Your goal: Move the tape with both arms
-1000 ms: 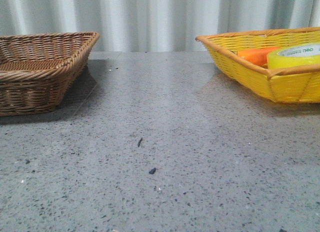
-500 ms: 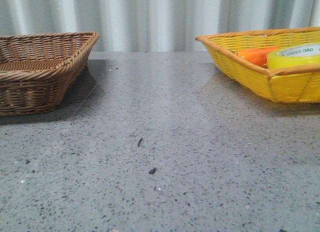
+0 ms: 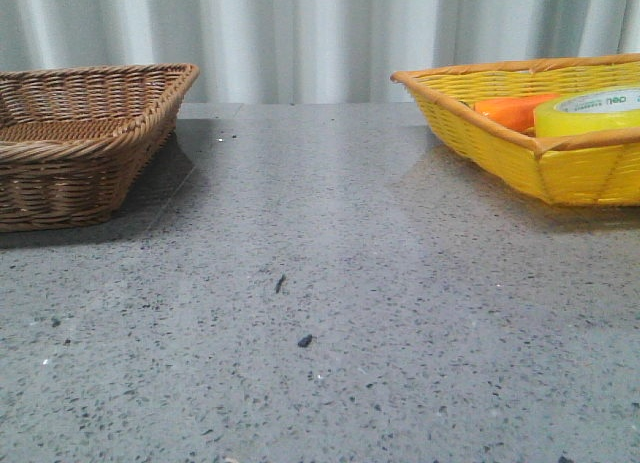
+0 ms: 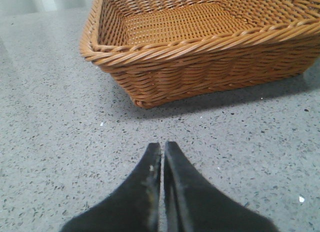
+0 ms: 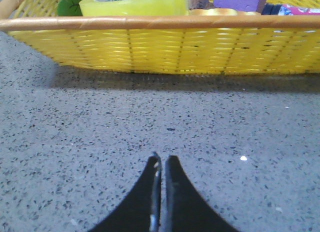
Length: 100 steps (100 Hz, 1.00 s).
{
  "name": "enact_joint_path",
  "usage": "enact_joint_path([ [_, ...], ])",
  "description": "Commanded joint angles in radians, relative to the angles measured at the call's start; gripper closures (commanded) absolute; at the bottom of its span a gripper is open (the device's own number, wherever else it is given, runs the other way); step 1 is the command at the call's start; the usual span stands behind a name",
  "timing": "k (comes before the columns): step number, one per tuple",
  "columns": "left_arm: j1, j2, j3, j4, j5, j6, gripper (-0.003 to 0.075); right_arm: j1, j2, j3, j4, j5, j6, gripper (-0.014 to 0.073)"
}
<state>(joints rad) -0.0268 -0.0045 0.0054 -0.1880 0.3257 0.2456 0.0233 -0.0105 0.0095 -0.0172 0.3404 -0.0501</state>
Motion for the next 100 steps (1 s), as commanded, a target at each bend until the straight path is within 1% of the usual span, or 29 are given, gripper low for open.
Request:
enact_joint_path([
  [1,0.003,-0.029,0.008,-0.005,-0.067,-0.009,0.0741,-0.002,-0.017,0.022,0.001,-0.023,-0.005,0.0657],
  [31,0.003,-0.029,0.008,-0.013,-0.067,-0.009,0.0741,-0.002,-0.017,0.022,0.001,-0.257,-0.005,0.0657],
  [59,0.003,-0.029,0.008,-0.017,-0.067,-0.010,0.0741,-0.002,-0.017,0.022,0.003,-0.361,-0.005,0.0657],
  [70,0.003,-0.029,0.008,-0.036,-0.075,-0.010,0.0741,-0.002,-0.017,0.022,0.003,-0.364,-0.005,0.0657],
  [85,0.003,-0.029,0.008,-0.072,-0.117,-0.010,0.0741,-0.002,-0.017,0.024,0.003,-0.278,-0.005,0.0657],
  [100,0.003,-0.029,0.008,-0.084,-0.168,-0.010,0.0741,-0.002,-0.017,0.024,0.003,-0.271,-0.005,0.0657],
])
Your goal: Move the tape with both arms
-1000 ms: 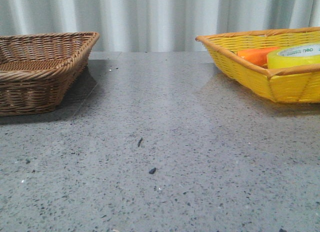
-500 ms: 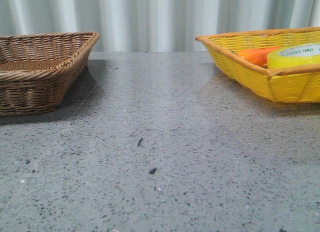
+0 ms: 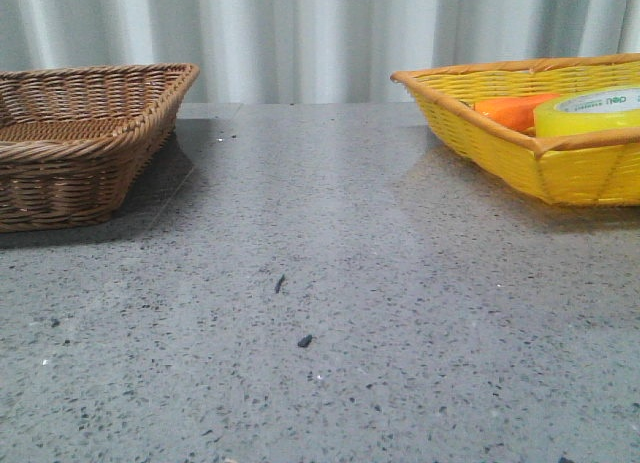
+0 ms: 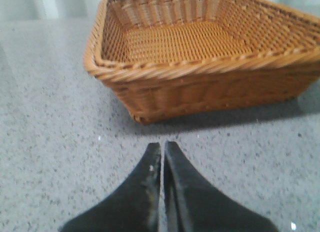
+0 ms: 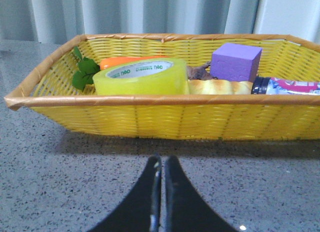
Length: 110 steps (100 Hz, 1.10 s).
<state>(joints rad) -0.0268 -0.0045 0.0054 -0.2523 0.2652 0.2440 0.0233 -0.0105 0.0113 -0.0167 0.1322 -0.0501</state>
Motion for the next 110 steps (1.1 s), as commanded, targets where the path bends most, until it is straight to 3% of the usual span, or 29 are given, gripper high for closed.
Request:
enact_joint_path([
  [1,0.003,-0.029,0.008,-0.019,-0.110,-0.008,0.0741,-0.002,-0.017,0.022,0.003,-0.063,-0.005,0.0657],
  [110,0.003,-0.029,0.008,-0.090,-0.148,-0.010,0.0741,-0.002,-0.017,0.022,0.009,-0.052,-0.005,0.0657],
])
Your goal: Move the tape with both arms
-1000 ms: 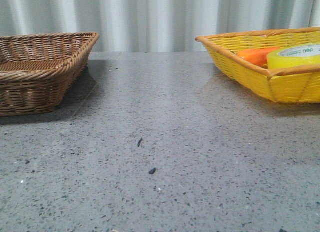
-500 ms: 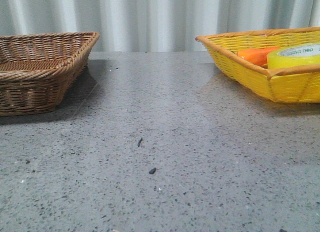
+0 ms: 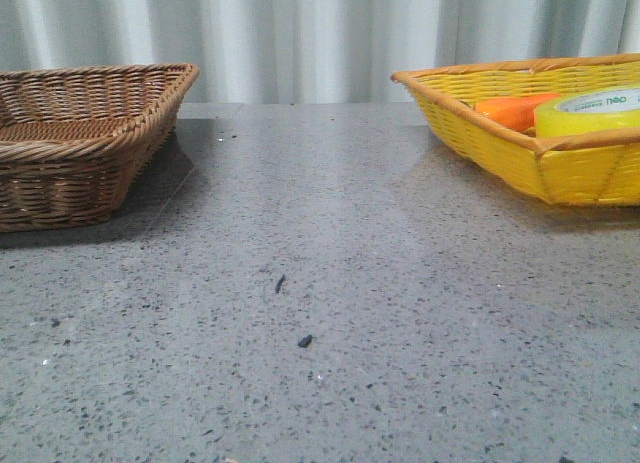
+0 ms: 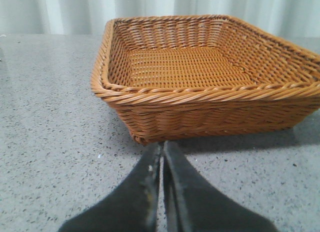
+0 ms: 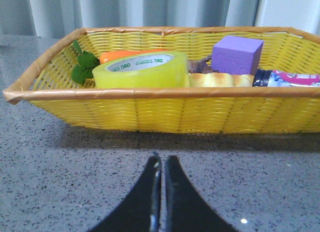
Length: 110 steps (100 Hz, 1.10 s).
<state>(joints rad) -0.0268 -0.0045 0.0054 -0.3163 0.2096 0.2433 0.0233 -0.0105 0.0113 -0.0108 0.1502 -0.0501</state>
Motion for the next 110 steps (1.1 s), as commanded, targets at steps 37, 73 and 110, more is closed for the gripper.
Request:
enact_joint_path([
  [37,0.003,-0.029,0.008,-0.043,-0.117,-0.014,0.0741,-0.002,-0.017,0.022,0.011,-0.070,-0.005,0.0657],
  [73,0.003,-0.029,0.008,-0.355,-0.310,-0.016,0.0741,-0.002,-0.017,0.022,0.033,-0.070,-0.005,0.0657],
  [110,0.003,-0.029,0.008,-0.380,-0.329,-0.016,0.0741,-0.002,-0.017,0.022,0.130,-0.122,-0.002,0.0656],
])
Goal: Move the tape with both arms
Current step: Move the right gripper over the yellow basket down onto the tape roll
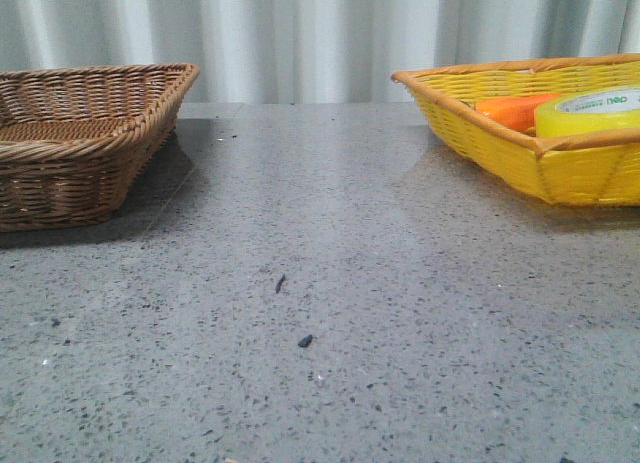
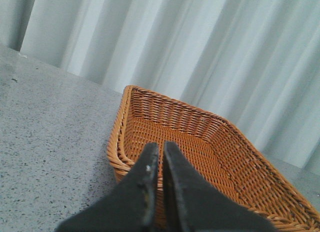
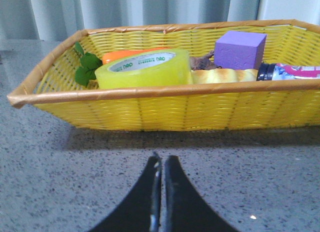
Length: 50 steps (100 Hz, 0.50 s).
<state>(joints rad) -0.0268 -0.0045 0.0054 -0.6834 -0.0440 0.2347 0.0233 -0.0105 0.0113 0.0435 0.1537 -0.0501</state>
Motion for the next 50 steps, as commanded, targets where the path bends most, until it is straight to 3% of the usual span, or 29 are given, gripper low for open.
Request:
enact_joint_path([
  [1,0.003,-0.029,0.008,-0.013,-0.077,-0.007,0.0741,-0.002,-0.017,0.022,0.088,-0.141,0.001,0.0656],
  [16,0.003,-0.024,-0.042,-0.003,-0.072,-0.007,0.0741,-0.002,-0.017,-0.038,0.389,-0.272,0.022,0.0656],
  [35,0.003,0.121,-0.231,0.211,0.100,-0.006,0.0740,-0.002,0.093,-0.262,0.359,-0.062,-0.010,0.0655],
  [50,-0.002,0.322,-0.414,0.231,0.223,-0.006,0.0701,-0.002,0.314,-0.469,0.309,0.124,-0.010,0.0649],
])
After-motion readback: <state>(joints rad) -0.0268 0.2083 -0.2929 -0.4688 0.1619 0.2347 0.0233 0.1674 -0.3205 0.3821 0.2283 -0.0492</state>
